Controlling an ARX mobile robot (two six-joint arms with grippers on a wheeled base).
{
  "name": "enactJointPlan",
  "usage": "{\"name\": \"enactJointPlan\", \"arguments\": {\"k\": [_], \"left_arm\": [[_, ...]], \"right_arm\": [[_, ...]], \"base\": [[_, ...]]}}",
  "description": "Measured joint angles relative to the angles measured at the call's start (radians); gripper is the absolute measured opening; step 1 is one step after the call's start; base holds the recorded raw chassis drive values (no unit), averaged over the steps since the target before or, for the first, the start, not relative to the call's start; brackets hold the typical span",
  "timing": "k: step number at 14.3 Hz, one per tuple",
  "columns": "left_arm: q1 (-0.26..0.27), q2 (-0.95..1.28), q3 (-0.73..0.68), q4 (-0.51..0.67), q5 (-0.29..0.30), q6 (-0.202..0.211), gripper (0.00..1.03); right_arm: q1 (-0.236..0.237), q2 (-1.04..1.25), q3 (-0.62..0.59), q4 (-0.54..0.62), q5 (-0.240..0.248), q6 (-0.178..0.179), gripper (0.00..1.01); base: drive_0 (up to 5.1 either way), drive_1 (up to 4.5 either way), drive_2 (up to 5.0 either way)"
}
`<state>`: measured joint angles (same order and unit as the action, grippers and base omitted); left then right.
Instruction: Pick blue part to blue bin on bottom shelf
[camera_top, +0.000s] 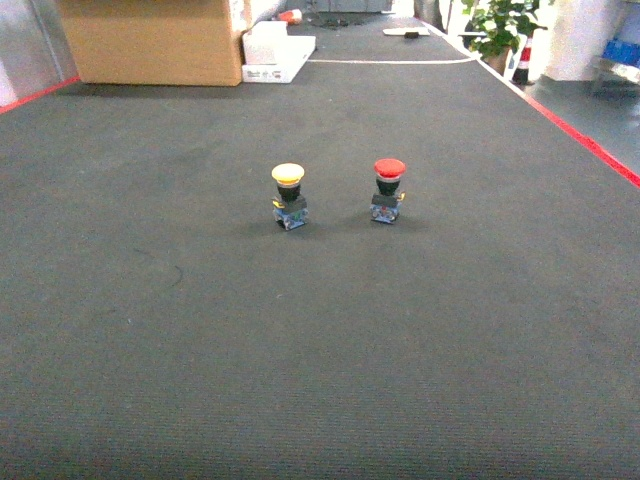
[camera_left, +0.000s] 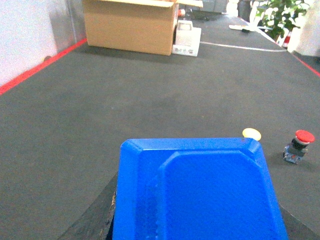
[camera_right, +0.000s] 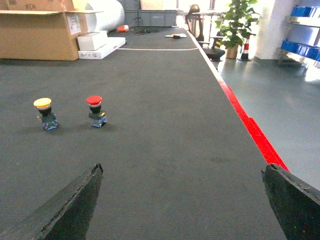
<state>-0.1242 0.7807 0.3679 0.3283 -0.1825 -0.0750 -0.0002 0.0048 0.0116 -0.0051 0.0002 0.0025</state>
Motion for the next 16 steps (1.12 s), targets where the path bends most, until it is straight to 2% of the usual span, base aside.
{"name": "enactJointPlan", "arguments": {"k": [1,3,5,6,9,16], "left_arm": [[-0.089,-0.195,0.000,-0.151,-0.088,-0.003,0.44],[-0.180,-0.351,0.000,-0.292,-0.177,-0.005,0.44],[-0.236,-0.442,0.013,-0.402,-0.245,-0.008,0.44],[-0.246,-0.458,0.016,-0.418,-0.260,-0.008,0.44],[-0.256,-0.478,0.024,-0.434,-0.258,-0.009,0.44],[-0.254,-0.471,0.032,-0.439,-0.259,-0.009,0.44]], "right_arm": [[0.000,0.000,0.000,0.000,0.000,0.000,0.98],[0.000,0.000,0.000,0.000,0.000,0.000,0.98],[0.000,0.000,0.000,0.000,0.000,0.000,0.98],[0.000,0.000,0.000,0.000,0.000,0.000,0.98],[0.000,0.000,0.000,0.000,0.000,0.000,0.98],[0.000,0.000,0.000,0.000,0.000,0.000,0.98]], "base": [[0.0,0.00,0.0],[0.0,0.00,0.0],[0.0,0.00,0.0],[0.0,0.00,0.0],[0.0,0.00,0.0],[0.0,0.00,0.0]]}}
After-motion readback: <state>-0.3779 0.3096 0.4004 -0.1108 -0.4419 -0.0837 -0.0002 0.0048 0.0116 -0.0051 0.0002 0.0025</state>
